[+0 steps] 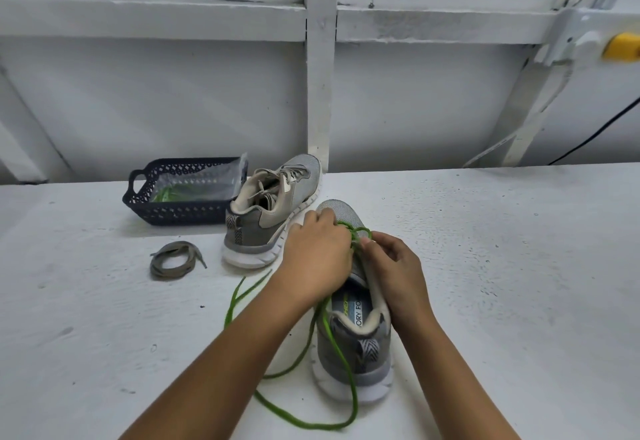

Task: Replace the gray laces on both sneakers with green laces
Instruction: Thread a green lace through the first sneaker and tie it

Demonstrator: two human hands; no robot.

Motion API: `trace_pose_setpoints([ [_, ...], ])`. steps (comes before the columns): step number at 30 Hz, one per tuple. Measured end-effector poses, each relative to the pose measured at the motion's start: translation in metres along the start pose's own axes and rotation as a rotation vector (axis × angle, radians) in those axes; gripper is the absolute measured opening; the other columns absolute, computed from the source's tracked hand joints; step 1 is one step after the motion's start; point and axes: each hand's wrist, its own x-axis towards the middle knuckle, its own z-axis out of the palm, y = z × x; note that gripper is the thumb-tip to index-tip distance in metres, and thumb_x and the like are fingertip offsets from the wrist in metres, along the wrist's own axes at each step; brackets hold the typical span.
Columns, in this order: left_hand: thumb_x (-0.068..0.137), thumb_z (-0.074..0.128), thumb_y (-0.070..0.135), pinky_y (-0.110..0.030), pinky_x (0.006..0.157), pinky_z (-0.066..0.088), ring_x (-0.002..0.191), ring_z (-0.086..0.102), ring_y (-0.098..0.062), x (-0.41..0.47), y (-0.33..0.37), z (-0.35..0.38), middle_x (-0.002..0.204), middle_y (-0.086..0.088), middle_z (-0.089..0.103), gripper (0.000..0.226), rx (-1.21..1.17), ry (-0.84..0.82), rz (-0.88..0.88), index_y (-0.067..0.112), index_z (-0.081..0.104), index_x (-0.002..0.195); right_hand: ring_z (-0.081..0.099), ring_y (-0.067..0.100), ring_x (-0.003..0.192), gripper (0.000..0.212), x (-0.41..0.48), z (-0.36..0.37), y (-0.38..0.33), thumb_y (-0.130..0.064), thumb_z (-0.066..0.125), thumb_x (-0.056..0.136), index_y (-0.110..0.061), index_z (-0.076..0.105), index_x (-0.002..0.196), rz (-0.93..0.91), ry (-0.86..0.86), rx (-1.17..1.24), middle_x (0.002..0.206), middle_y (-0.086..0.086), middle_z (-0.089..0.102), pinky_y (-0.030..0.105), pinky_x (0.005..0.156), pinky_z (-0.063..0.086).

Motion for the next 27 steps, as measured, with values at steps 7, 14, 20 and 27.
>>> trace_pose_setpoints([
  [7, 0.09, 0.059, 0.032, -0.024, 0.092, 0.029, 0.112, 0.033, -0.015, -0.011, -0.014, -0.016, 0.103, 0.007, 0.043, 0.012, -0.518, -0.176, 0.048, 0.026, 0.067, 0.084, 0.064, 0.005, 0.077, 0.026, -0.002, 0.0, -0.002, -0.019, 0.066, 0.086, -0.015, 0.06, 0.111, 0.011, 0.0, 0.005, 0.094, 0.002, 0.068, 0.014, 0.066, 0.049],
  [14, 0.078, 0.072, 0.035, -0.009, 0.081, 0.031, 0.1, 0.034, -0.006, -0.025, -0.027, -0.027, 0.089, 0.013, 0.039, 0.007, -0.647, -0.266, 0.054, 0.029, 0.074, 0.076, 0.06, 0.0, 0.075, 0.023, -0.003, 0.0, -0.003, -0.018, 0.065, 0.087, -0.015, 0.06, 0.109, 0.01, -0.003, 0.002, 0.089, -0.003, 0.065, 0.004, 0.059, 0.045],
  [20, 0.094, 0.04, 0.052, -0.036, 0.087, 0.027, 0.103, 0.04, -0.019, -0.037, -0.014, -0.033, 0.092, 0.003, 0.035, 0.037, -0.05, -0.266, 0.085, 0.028, 0.068, 0.091, 0.061, 0.002, 0.071, 0.023, -0.004, 0.001, -0.004, -0.017, 0.065, 0.087, -0.013, 0.059, 0.11, 0.014, -0.009, 0.036, 0.086, -0.002, 0.064, 0.007, 0.059, 0.047],
  [27, 0.097, 0.037, 0.041, -0.029, 0.058, 0.033, 0.073, 0.051, -0.021, -0.038, -0.019, -0.038, 0.073, 0.0, 0.052, 0.034, -0.073, -0.132, 0.106, 0.019, 0.046, 0.072, 0.061, -0.003, 0.066, 0.023, -0.006, 0.0, -0.005, -0.019, 0.065, 0.087, -0.014, 0.058, 0.109, 0.018, -0.014, 0.038, 0.083, -0.003, 0.064, 0.008, 0.058, 0.047],
])
